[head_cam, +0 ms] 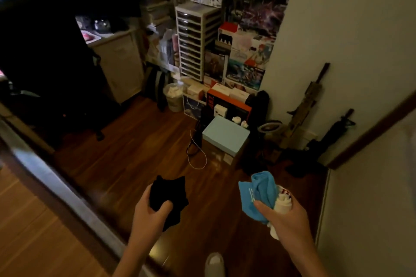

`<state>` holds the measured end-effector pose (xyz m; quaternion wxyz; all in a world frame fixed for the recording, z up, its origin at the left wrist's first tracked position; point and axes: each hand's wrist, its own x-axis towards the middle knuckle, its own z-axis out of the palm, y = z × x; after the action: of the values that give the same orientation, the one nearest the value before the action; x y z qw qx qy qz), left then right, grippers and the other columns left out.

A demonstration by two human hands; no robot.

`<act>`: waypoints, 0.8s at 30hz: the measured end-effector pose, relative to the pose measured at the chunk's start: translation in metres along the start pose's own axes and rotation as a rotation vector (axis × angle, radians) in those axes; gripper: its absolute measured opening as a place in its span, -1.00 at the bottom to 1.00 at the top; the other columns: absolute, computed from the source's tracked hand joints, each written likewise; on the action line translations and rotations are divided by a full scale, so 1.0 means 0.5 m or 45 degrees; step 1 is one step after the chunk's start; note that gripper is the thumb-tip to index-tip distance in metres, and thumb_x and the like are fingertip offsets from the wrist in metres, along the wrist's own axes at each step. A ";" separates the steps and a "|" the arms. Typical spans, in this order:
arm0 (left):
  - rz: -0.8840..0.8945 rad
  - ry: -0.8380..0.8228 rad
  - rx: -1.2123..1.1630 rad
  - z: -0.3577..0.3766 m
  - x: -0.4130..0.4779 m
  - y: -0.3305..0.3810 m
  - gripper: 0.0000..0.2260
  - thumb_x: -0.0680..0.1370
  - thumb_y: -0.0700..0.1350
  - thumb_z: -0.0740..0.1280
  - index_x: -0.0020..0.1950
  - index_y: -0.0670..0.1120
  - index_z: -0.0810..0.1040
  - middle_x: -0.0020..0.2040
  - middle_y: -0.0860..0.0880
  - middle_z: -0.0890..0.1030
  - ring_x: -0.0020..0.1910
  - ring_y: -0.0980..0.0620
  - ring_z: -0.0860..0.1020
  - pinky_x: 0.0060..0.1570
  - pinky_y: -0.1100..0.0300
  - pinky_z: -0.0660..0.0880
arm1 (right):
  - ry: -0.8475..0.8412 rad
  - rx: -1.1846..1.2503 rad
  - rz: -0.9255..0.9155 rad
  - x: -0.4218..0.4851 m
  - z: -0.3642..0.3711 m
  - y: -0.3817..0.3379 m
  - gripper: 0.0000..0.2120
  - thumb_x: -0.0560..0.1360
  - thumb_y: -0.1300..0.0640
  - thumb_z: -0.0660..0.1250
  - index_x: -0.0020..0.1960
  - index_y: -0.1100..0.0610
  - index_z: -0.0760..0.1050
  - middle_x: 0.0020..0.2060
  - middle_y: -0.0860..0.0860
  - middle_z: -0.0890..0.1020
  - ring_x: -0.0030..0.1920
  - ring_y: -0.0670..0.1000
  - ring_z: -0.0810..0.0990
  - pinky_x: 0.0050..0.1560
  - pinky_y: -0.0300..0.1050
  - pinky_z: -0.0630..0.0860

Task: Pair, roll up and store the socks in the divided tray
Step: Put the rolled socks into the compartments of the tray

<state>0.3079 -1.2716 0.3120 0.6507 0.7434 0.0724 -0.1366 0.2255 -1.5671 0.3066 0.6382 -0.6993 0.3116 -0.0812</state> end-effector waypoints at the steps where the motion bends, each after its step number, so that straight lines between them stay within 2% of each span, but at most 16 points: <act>1: 0.006 0.020 -0.019 0.007 0.036 0.015 -0.69 0.57 -0.32 0.37 0.15 0.07 0.55 -0.04 -0.11 0.65 -0.18 -0.14 0.69 -0.24 -0.07 0.68 | -0.012 -0.012 -0.002 0.041 0.010 -0.022 -0.50 0.22 0.11 0.68 0.06 -0.13 0.56 -0.13 -0.28 0.70 -0.15 -0.22 0.70 -0.33 -0.34 0.59; 3: 0.033 0.065 -0.043 0.013 0.104 0.048 -0.69 0.57 -0.31 0.39 0.16 0.08 0.56 -0.06 -0.01 0.67 -0.14 -0.13 0.70 -0.17 -0.19 0.66 | -0.044 -0.038 -0.006 0.124 0.037 -0.064 -0.51 0.21 0.13 0.69 0.04 -0.10 0.58 -0.15 -0.26 0.71 -0.17 -0.20 0.71 -0.35 -0.35 0.58; 5: 0.052 0.117 -0.090 0.009 0.164 0.082 -0.68 0.56 -0.32 0.39 0.15 0.08 0.57 -0.06 0.00 0.68 -0.13 -0.13 0.70 -0.16 -0.22 0.66 | -0.101 -0.054 -0.018 0.202 0.080 -0.104 -0.51 0.20 0.14 0.70 0.03 -0.10 0.59 -0.16 -0.25 0.71 -0.18 -0.20 0.71 -0.36 -0.34 0.58; 8: 0.093 0.209 -0.144 -0.007 0.258 0.123 -0.66 0.56 -0.33 0.39 0.15 0.10 0.57 -0.03 -0.05 0.66 -0.12 -0.14 0.70 -0.19 -0.13 0.68 | -0.222 -0.088 -0.038 0.317 0.170 -0.159 -0.55 0.20 0.14 0.70 -0.01 -0.11 0.59 -0.16 -0.27 0.71 -0.19 -0.22 0.70 -0.37 -0.36 0.57; 11: 0.125 0.325 -0.163 -0.037 0.362 0.145 -0.69 0.57 -0.35 0.38 0.19 0.02 0.55 -0.01 -0.07 0.66 -0.07 -0.09 0.70 -0.15 -0.08 0.69 | -0.367 -0.126 -0.055 0.438 0.285 -0.203 -0.57 0.22 0.16 0.69 0.00 -0.06 0.61 -0.16 -0.21 0.72 -0.18 -0.17 0.71 -0.30 -0.27 0.60; 13: 0.119 0.393 -0.173 -0.060 0.434 0.158 -0.70 0.57 -0.33 0.39 0.17 0.03 0.57 -0.01 -0.07 0.67 -0.05 -0.10 0.70 -0.13 -0.07 0.70 | -0.472 -0.157 -0.064 0.524 0.372 -0.226 -0.56 0.22 0.16 0.69 0.00 -0.07 0.60 -0.17 -0.18 0.73 -0.20 -0.19 0.70 -0.32 -0.31 0.59; 15: 0.111 0.462 -0.185 -0.086 0.502 0.177 -0.70 0.54 -0.24 0.43 0.10 0.16 0.60 -0.01 -0.02 0.69 -0.05 -0.06 0.71 -0.14 0.03 0.71 | -0.587 -0.181 -0.082 0.605 0.468 -0.255 -0.54 0.23 0.15 0.69 0.04 -0.08 0.60 -0.16 -0.14 0.73 -0.19 -0.22 0.69 -0.32 -0.34 0.57; 17: 0.064 0.567 -0.202 -0.117 0.565 0.194 -0.71 0.44 -0.12 0.43 0.02 0.27 0.61 -0.01 0.00 0.69 -0.06 -0.05 0.72 -0.13 0.01 0.71 | -0.704 -0.184 -0.084 0.681 0.567 -0.292 -0.53 0.24 0.13 0.69 0.07 -0.08 0.60 -0.13 -0.13 0.72 -0.17 -0.21 0.69 -0.29 -0.31 0.58; 19: 0.008 0.694 -0.222 -0.155 0.615 0.207 -0.74 0.37 -0.04 0.45 -0.01 0.27 0.62 -0.03 0.00 0.70 -0.08 -0.02 0.72 -0.13 0.04 0.70 | -0.822 -0.217 -0.092 0.740 0.664 -0.328 -0.51 0.23 0.12 0.69 0.09 -0.07 0.60 -0.10 -0.11 0.73 -0.12 -0.15 0.71 -0.23 -0.23 0.61; 21: -0.012 0.818 -0.241 -0.199 0.653 0.222 -0.76 0.31 0.06 0.43 -0.04 0.26 0.62 -0.08 0.04 0.71 -0.13 0.07 0.71 -0.20 0.22 0.65 | -0.946 -0.250 -0.076 0.783 0.768 -0.373 -0.48 0.22 0.10 0.69 0.12 -0.08 0.59 -0.08 -0.10 0.73 -0.10 -0.12 0.72 -0.18 -0.17 0.64; 24: -0.078 1.004 -0.297 -0.277 0.693 0.233 -0.72 0.26 0.08 0.43 -0.05 0.29 0.63 -0.08 0.07 0.72 -0.12 0.14 0.71 -0.20 0.31 0.60 | -1.130 -0.306 -0.079 0.815 0.936 -0.431 -0.48 0.21 0.11 0.69 0.10 -0.10 0.58 -0.12 -0.14 0.74 -0.14 -0.14 0.72 -0.26 -0.22 0.63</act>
<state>0.6863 -1.1759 0.3352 0.6486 0.6576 0.3532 0.1485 0.8594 -1.3950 0.3134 0.6216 -0.7445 -0.0058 0.2436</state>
